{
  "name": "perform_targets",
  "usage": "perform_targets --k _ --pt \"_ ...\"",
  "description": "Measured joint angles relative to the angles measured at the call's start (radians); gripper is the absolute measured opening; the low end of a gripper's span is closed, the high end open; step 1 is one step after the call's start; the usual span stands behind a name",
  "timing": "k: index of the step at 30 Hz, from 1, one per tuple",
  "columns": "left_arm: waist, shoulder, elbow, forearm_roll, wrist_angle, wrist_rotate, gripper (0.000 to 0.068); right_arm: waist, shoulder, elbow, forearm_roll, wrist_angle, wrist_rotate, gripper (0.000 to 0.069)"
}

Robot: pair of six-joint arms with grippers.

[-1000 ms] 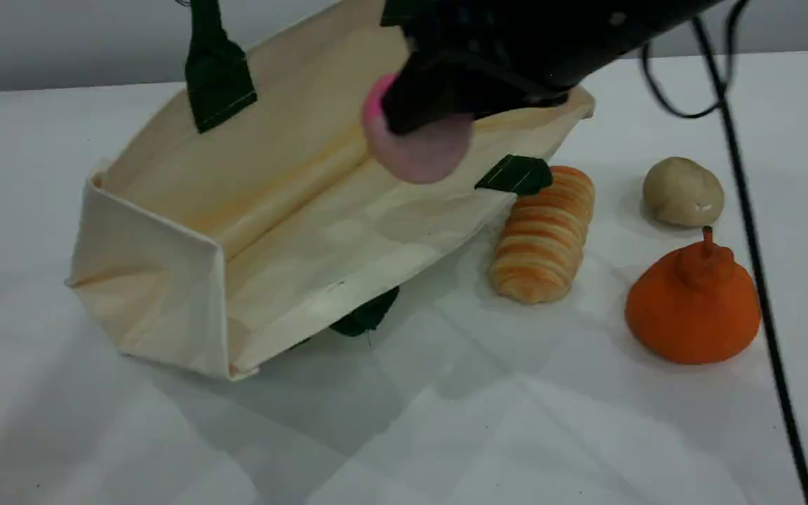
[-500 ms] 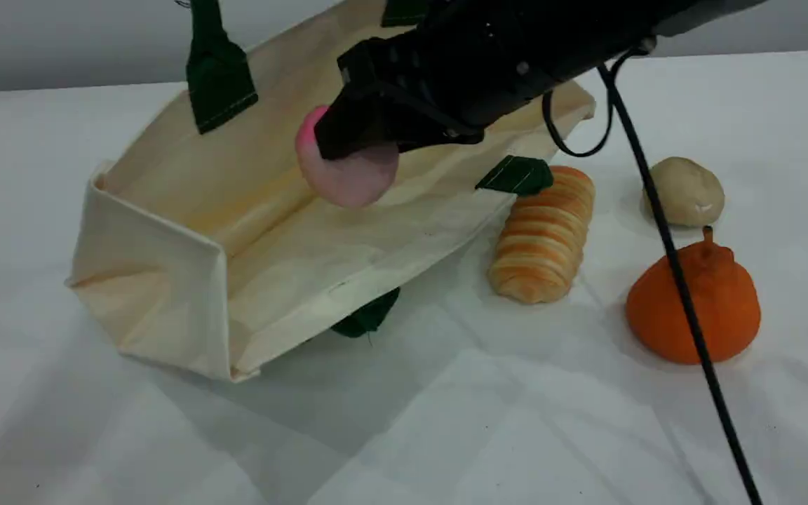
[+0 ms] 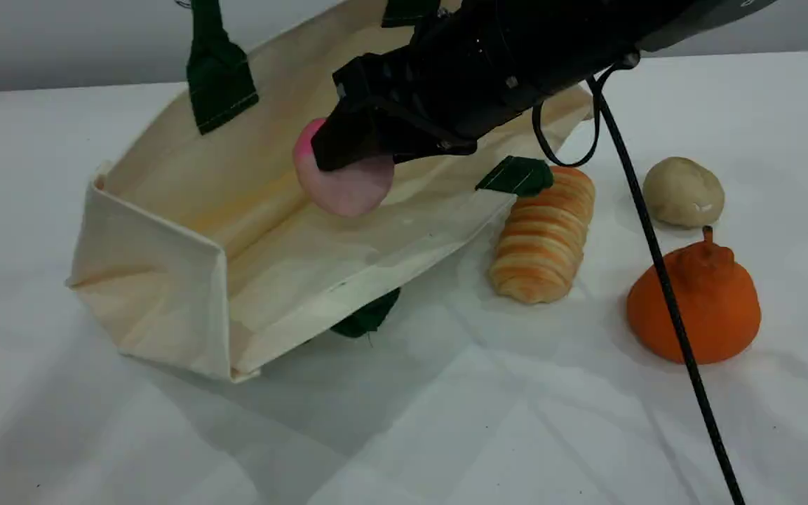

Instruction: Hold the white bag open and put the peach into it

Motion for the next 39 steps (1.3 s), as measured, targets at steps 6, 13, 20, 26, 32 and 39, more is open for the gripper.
perform_targets --k 6,13,20,26,32,39 --pt "0.0 0.0 0.0 0.0 0.0 0.0 0.0092 0.0 -0.002 0.0 0.0 0.005 0.0 0.053" --pt "0.0 0.0 0.0 0.001 0.0 0.0 0.0092 0.0 -0.003 0.0 0.0 0.008 0.0 0.0619" --pt "0.0 0.0 0.0 0.006 0.0 0.0 0.0092 -0.001 -0.02 0.002 -0.003 0.001 0.0 0.0554" --pt "0.0 0.0 0.0 0.021 0.0 0.0 0.0092 -0.007 -0.085 0.002 -0.192 -0.058 0.103 0.0384" --pt "0.0 0.0 0.0 0.037 0.0 -0.014 0.0092 -0.082 -0.151 0.004 -0.466 -0.035 0.386 0.0135" --pt "0.0 0.0 0.0 0.036 0.0 -0.015 0.0092 -0.254 -0.25 0.004 -0.722 -0.025 0.636 0.0012"
